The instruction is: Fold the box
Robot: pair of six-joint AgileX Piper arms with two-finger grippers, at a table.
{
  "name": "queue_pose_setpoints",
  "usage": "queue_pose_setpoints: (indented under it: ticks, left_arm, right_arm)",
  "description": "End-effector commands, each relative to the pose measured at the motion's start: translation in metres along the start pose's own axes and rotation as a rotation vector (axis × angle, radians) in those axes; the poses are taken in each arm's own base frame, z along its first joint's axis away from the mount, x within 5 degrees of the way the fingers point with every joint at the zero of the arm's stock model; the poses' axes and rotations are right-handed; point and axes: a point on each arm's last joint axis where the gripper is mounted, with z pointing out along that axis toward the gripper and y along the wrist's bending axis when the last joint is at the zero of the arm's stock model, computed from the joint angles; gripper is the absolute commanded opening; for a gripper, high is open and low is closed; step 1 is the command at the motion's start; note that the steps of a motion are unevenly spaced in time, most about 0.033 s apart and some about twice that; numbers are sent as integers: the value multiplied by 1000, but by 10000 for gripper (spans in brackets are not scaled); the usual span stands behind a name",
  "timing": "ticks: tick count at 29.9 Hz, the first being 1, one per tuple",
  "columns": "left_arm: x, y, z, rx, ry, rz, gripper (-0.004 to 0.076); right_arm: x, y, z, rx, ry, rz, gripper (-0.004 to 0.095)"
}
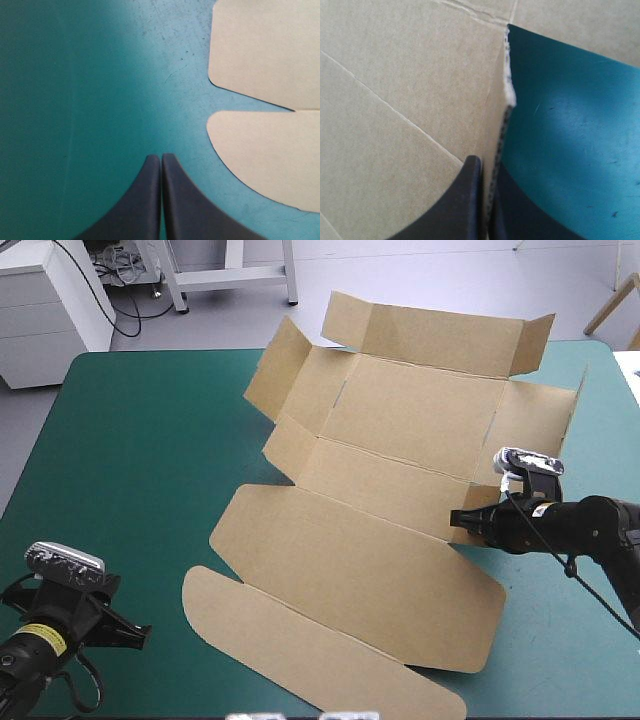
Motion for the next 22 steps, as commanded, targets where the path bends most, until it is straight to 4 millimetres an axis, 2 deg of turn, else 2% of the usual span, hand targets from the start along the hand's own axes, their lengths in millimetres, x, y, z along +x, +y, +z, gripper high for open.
queue_pose_setpoints:
  ticks: [1,8,22]
  left_arm:
    - [-14,1,-5,1,-91,-5,-10]
    - [-14,1,-5,1,-94,-4,-10]
    - [-25,-4,-7,65,-209,-59,-10]
  right_arm:
    - [-15,1,-6,35,-84,-170,-18]
    - [-36,-2,15,49,-35,-291,-18]
    - [-110,6,47,37,-15,-554,-19]
